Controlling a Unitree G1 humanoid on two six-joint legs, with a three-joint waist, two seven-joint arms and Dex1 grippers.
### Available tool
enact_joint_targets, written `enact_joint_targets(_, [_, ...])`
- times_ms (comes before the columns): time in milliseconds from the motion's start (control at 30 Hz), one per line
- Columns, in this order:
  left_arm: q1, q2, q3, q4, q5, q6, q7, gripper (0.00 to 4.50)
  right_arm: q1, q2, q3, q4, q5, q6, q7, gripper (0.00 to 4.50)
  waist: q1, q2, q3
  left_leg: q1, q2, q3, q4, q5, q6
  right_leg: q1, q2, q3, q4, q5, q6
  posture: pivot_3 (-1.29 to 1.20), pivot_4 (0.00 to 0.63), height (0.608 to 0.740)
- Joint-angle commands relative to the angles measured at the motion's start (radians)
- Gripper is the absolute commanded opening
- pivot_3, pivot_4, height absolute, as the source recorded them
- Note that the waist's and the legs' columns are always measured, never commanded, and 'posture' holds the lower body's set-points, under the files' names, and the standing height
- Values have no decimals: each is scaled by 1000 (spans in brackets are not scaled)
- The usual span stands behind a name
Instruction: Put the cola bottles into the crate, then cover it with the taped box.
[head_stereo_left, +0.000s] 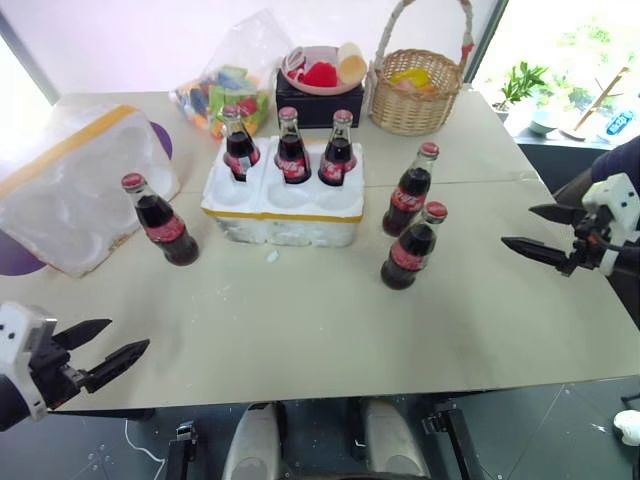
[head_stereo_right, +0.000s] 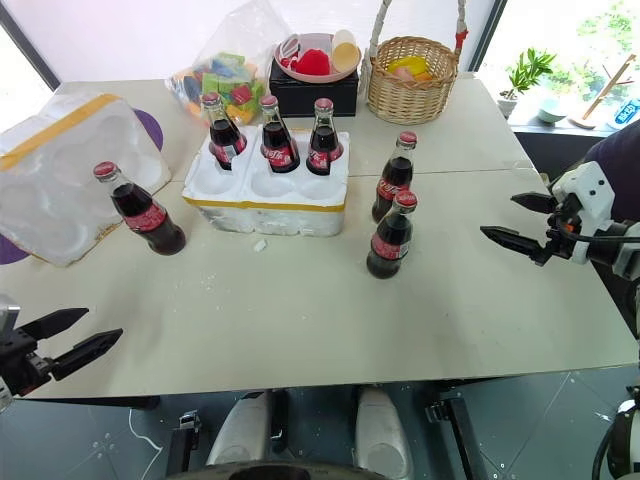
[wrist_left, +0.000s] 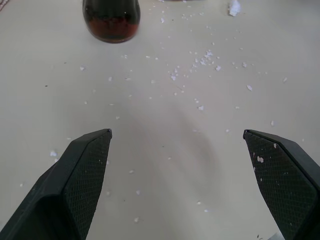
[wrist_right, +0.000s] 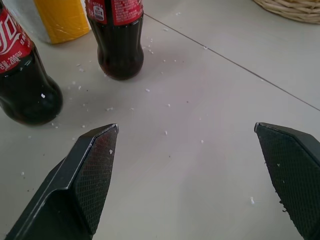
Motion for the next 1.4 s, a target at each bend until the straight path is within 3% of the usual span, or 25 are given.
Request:
enact_joint_targets(33, [-8, 0, -11, -21, 6, -18, 1, 4391, 11, -2, -36, -43, 13, -6, -13, 4500, 0, 0, 0, 0, 0, 0, 0, 0, 0, 0, 0, 0, 0, 0, 0, 0, 150, 740])
enact_joint_targets(433, [-117, -11, -1, 25, 1, -21, 68, 4391, 25, -5, -45, -63, 43, 54, -17, 4500, 0, 0, 0, 0, 0, 0, 1, 0, 0, 0, 0, 0, 1, 0, 0, 0, 150, 740])
enact_joint_targets(633, [-335, -14, -75, 124, 47, -79, 152, 4391, -68, -49, -41, -56, 74, 106, 31, 4500, 3, 1, 0, 1, 0, 0, 3, 0, 0, 1, 0, 0, 3, 0, 0, 0, 150, 740])
enact_joint_targets(800, [-463, 19, -172, 211, 82, -108, 125, 4391, -173, -164, -70, -195, 239, 300, 182, 4500, 2, 2, 1, 1, 0, 0, 1, 0, 0, 1, 1, 1, 3, 1, 0, 0, 150, 740])
enact_joint_targets(1000, [-635, 43, -274, 350, 140, -158, 107, 4391, -278, -246, -94, -397, 461, 520, 253, 4500, 3, 2, 1, 0, 1, 0, 1, 0, 0, -1, 1, 1, 4, 1, 0, 0, 150, 740])
enact_joint_targets(1100, [-758, 54, -359, 464, 199, -222, 74, 4391, -307, -239, -115, -536, 593, 608, 221, 4500, 4, 2, 1, 0, 0, 0, 1, 0, 0, 0, 1, 1, 4, 1, 0, 0, 150, 740])
enact_joint_targets(1400, [-954, 17, -498, 719, 324, -383, 33, 4391, -300, -187, -124, -680, 721, 658, 103, 4500, 6, 1, 0, 0, 0, 1, 2, 0, 0, 0, 1, 1, 4, 1, 0, 0, 150, 740])
